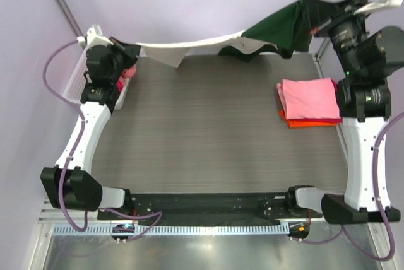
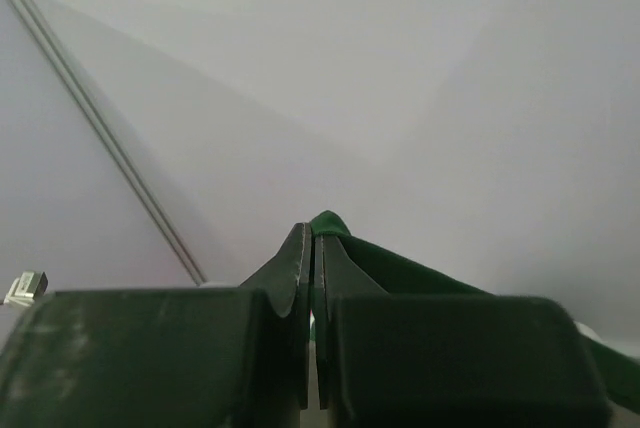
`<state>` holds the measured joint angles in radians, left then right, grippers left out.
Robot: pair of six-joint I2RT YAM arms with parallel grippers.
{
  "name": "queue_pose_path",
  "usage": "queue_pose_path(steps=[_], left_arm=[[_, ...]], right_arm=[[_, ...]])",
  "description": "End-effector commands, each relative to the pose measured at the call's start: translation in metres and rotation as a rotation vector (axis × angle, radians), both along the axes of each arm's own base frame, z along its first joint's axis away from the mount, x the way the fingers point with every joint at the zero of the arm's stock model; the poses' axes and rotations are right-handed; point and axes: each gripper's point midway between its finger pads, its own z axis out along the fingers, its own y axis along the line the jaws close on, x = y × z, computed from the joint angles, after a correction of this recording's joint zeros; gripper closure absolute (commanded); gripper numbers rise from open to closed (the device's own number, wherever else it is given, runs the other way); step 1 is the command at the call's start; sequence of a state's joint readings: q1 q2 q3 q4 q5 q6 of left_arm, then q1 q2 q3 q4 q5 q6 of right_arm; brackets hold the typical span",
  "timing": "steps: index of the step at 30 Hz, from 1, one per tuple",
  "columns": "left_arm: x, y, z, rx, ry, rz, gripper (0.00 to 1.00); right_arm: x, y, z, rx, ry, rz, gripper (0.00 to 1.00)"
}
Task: Fold and stack the t-shirts
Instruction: Flatten the tshirt out
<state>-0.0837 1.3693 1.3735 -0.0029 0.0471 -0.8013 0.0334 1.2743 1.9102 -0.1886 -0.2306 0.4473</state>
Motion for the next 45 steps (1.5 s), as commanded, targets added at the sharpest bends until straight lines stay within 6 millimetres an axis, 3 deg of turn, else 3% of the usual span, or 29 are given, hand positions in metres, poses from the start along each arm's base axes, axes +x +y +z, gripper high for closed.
queue_pose_path(steps=[1,2,3,5,6,8,10,11,12,13,14,15,16,17,20,24,26,29,30,32,37,38,40,41,42,43,44,45], left_arm=[[-0.034,0.007,0.040,-0.005,-0.166,0.018,1.00],[-0.037,0.007,0.030,0.002,-0.151,0.015,1.00],[-0.044,0.007,0.034,0.008,-0.159,0.013,1.00],[-0.065,0.005,0.051,0.021,-0.189,-0.007,1.00],[-0.075,0.005,0.065,0.022,-0.219,-0.015,1.00],[-0.105,0.003,0.093,0.021,-0.289,-0.036,1.00],[-0.131,0.002,0.118,0.028,-0.358,-0.049,1.00],[-0.156,0.005,0.134,0.028,-0.414,-0.045,1.00],[-0.170,0.008,0.142,0.035,-0.447,-0.032,1.00],[-0.181,0.012,0.146,0.035,-0.470,-0.013,1.00],[-0.207,0.017,0.160,0.033,-0.534,0.006,1.00],[-0.217,0.021,0.166,0.038,-0.564,0.029,1.00],[-0.227,0.024,0.171,0.045,-0.591,0.041,1.00],[-0.246,0.027,0.181,0.042,-0.638,0.051,1.00],[-0.279,0.032,0.201,0.038,-0.717,0.066,1.00],[-0.299,0.034,0.211,0.030,-0.760,0.069,1.00],[-0.294,0.034,0.207,0.022,-0.742,0.071,1.00],[-0.264,0.040,0.188,-0.006,-0.655,0.109,1.00],[-0.248,0.040,0.174,-0.011,-0.610,0.118,1.00],[-0.217,0.039,0.152,-0.019,-0.529,0.122,1.00],[-0.147,0.035,0.090,-0.054,-0.401,0.131,1.00],[-0.121,0.036,0.067,-0.056,-0.345,0.151,1.00],[-0.092,0.037,0.046,-0.066,-0.302,0.166,1.00],[-0.065,0.035,0.023,-0.060,-0.241,0.169,1.00],[-0.050,0.032,0.015,-0.068,-0.214,0.159,1.00],[-0.042,0.028,0.029,-0.074,-0.234,0.143,1.00],[-0.024,0.026,0.019,-0.071,-0.204,0.134,1.00],[-0.019,0.025,0.027,-0.078,-0.217,0.134,1.00]], right_arm=[[-0.042,0.002,-0.005,-0.011,-0.077,0.014,0.99],[-0.048,0.000,-0.007,-0.009,-0.078,0.006,0.99],[-0.066,-0.001,0.000,-0.011,-0.102,0.003,0.99],[-0.082,-0.001,0.005,-0.025,-0.107,0.002,0.99],[-0.103,-0.002,0.020,-0.025,-0.152,0.002,0.99],[-0.128,-0.003,0.031,-0.033,-0.196,-0.004,0.99],[-0.166,-0.009,0.048,-0.030,-0.277,-0.033,0.99],[-0.176,-0.011,0.050,-0.031,-0.296,-0.048,0.99],[-0.186,-0.014,0.050,-0.034,-0.314,-0.064,0.99],[-0.210,-0.018,0.056,-0.024,-0.367,-0.085,0.99],[-0.223,-0.020,0.058,-0.021,-0.397,-0.097,0.99],[-0.229,-0.022,0.055,-0.019,-0.409,-0.106,0.99],[-0.253,-0.024,0.061,-0.012,-0.467,-0.117,0.99],[-0.263,-0.025,0.062,-0.014,-0.490,-0.123,0.99],[-0.298,-0.027,0.072,-0.012,-0.566,-0.130,0.99],[-0.345,-0.026,0.090,-0.013,-0.667,-0.124,0.99],[-0.350,-0.025,0.094,-0.014,-0.682,-0.126,0.99],[-0.330,-0.026,0.098,0.000,-0.643,-0.130,0.99],[-0.304,-0.024,0.096,-0.006,-0.599,-0.119,0.99],[-0.271,-0.020,0.091,-0.002,-0.545,-0.094,0.99],[-0.130,-0.010,0.048,0.022,-0.333,-0.025,0.99],[-0.110,-0.010,0.040,0.032,-0.301,-0.019,0.99],[-0.071,-0.008,0.027,0.051,-0.249,-0.001,0.99],[-0.031,-0.006,0.010,0.057,-0.180,0.003,0.99],[-0.015,-0.006,0.012,0.059,-0.160,0.006,0.99],[-0.001,-0.004,0.010,0.057,-0.138,0.014,0.99],[0.023,-0.001,0.019,0.052,-0.131,0.026,0.99],[0.033,0.005,0.018,0.047,-0.097,0.041,0.99]])
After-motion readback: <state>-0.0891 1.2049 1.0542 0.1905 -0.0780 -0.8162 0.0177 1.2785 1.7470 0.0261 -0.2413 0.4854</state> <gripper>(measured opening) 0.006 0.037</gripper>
